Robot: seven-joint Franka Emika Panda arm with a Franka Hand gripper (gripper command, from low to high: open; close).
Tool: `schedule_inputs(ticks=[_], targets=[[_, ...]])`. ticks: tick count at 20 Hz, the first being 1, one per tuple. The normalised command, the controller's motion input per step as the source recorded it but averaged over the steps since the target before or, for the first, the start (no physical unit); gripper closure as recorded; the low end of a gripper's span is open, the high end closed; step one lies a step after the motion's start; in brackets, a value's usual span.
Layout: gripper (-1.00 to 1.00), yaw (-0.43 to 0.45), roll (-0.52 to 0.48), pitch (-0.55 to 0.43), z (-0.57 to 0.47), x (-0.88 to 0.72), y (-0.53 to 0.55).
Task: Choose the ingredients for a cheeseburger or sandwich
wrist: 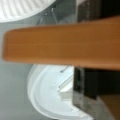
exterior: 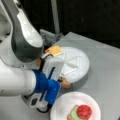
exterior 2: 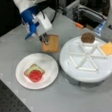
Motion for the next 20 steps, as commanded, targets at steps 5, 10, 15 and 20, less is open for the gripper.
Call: schedule_inputs(ticks=[5, 10, 15, 20], targets=[[1.0, 0.118, 0.264, -0.009, 0.0, 0.42, -0.28], [1.0, 0.085, 0.285, -0.032, -0.05, 0.51, -0.23], [1.0, 0.115, 0.239, -0.027, -0.01, 0.48, -0.19], [1.0, 0.149, 0.2, -0.018, 0.02, 0.45, -0.2]])
